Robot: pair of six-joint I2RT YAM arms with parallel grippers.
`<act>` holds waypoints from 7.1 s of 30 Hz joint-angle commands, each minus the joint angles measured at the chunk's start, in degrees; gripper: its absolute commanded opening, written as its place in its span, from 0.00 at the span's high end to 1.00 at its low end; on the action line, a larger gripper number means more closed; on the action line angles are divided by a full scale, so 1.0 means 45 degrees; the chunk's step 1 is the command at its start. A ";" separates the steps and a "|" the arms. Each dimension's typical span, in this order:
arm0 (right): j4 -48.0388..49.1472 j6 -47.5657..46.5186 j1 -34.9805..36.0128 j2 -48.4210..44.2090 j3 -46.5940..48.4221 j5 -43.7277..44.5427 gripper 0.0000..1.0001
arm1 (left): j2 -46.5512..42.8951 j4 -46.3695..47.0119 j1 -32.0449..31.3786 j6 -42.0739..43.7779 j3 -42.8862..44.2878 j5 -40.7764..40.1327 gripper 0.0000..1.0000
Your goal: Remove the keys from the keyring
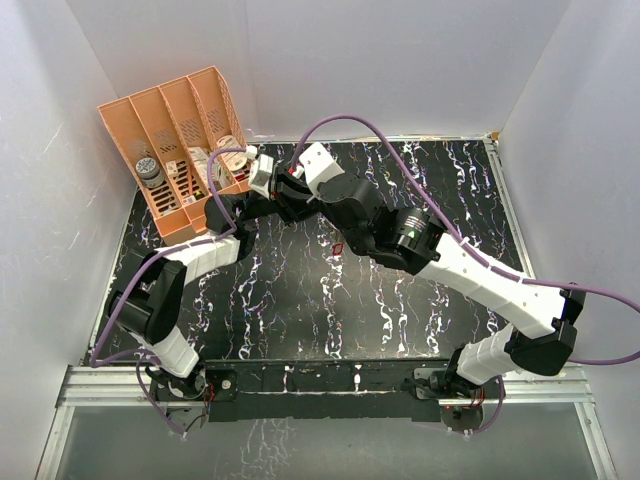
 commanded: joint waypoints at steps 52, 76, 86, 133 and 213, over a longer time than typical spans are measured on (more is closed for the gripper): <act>0.2351 -0.1845 0.0097 -0.0568 0.0374 0.1248 1.00 | -0.3100 -1.0564 0.0024 0.7905 0.0225 -0.2581 1.00; 0.3105 -0.2180 0.0107 -0.0667 0.0142 0.0427 1.00 | -0.1982 -0.6173 0.0024 0.4660 0.0104 -0.0175 0.73; 0.3052 -0.2147 0.0113 -0.0940 -0.0152 0.0229 1.00 | -0.2059 -0.4430 0.0486 0.3294 0.0047 0.0389 0.54; 0.3958 -0.1989 0.0117 -0.1395 -0.0846 -0.0604 1.00 | -0.4146 -1.3301 0.1000 0.6493 0.2284 -0.1533 0.59; 0.2267 -0.8371 0.0135 -0.3556 -0.1283 -0.6700 0.99 | -0.7077 -1.2733 -0.0147 0.6961 0.0215 0.1200 0.72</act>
